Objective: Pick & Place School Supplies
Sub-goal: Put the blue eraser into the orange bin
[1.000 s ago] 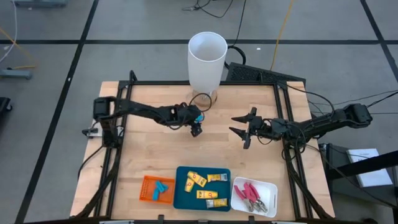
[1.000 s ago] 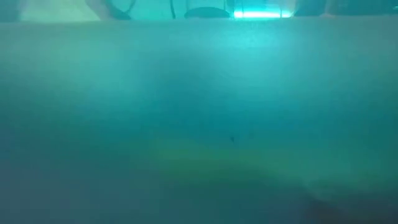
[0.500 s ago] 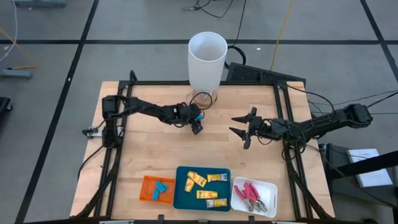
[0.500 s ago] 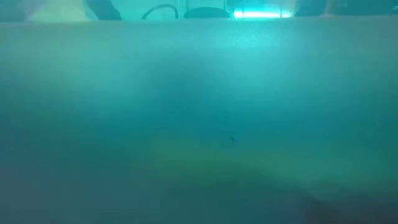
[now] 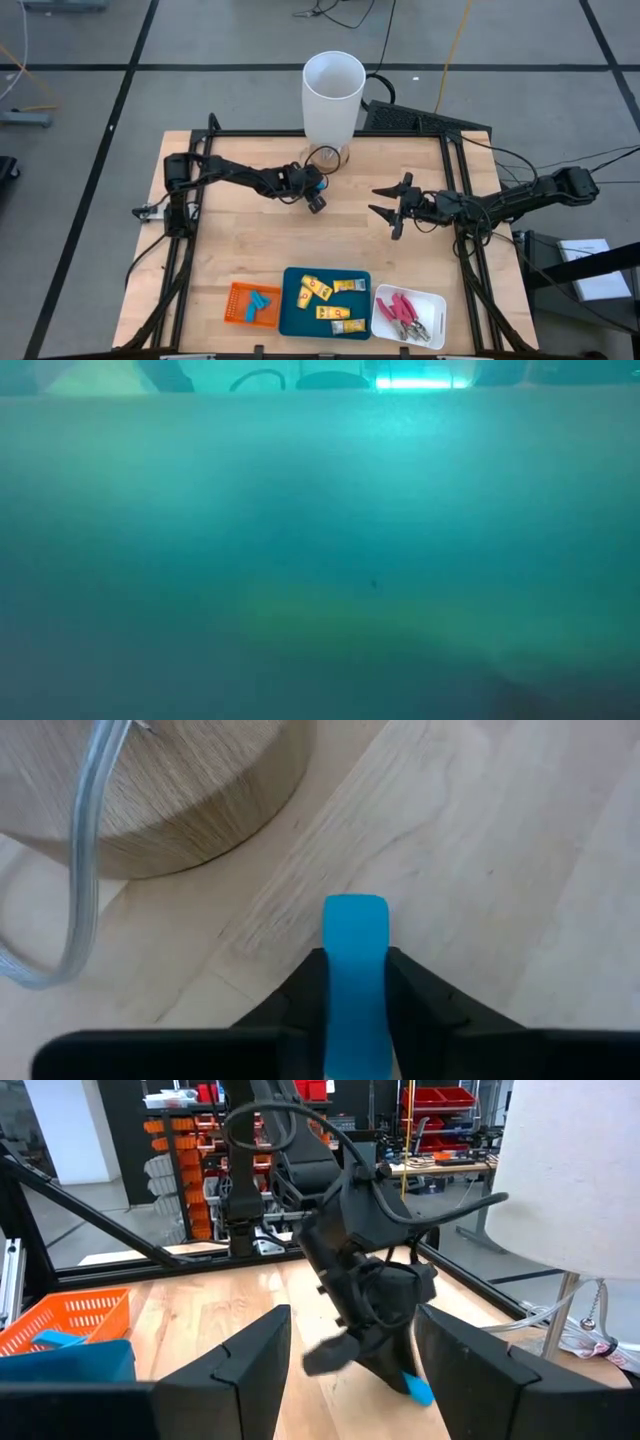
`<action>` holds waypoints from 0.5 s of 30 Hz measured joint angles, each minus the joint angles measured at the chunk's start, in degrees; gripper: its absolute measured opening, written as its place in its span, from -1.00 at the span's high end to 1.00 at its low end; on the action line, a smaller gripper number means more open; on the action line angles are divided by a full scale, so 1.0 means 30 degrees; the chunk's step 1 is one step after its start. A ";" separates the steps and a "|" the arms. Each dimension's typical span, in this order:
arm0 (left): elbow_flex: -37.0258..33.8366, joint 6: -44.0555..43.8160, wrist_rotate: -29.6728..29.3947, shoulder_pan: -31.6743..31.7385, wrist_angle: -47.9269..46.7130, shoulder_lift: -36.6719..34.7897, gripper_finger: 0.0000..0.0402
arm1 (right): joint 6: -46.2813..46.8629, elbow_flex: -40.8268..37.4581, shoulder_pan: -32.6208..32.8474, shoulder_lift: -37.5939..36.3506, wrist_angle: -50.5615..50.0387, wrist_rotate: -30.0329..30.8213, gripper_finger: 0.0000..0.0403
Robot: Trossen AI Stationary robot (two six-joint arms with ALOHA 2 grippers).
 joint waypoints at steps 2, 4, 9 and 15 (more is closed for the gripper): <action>-0.0035 -0.0013 0.0295 0.0000 -0.0092 -0.0320 0.62 | 0.0000 0.0000 0.0000 0.0000 -0.0098 0.0000 -0.02; -0.0089 0.0003 0.0743 -0.0081 -0.0161 -0.0768 0.62 | 0.0000 0.0000 0.0000 0.0000 -0.0166 0.0000 -0.02; -0.0071 0.0010 0.1392 -0.0309 -0.0214 -0.2430 0.56 | 0.0000 0.0000 0.0000 0.0000 -0.0215 0.0000 -0.02; -0.0064 0.0548 0.1995 -0.1516 -0.2256 -0.5183 0.63 | 0.0007 0.0000 0.0000 0.0000 -0.0215 0.0000 -0.02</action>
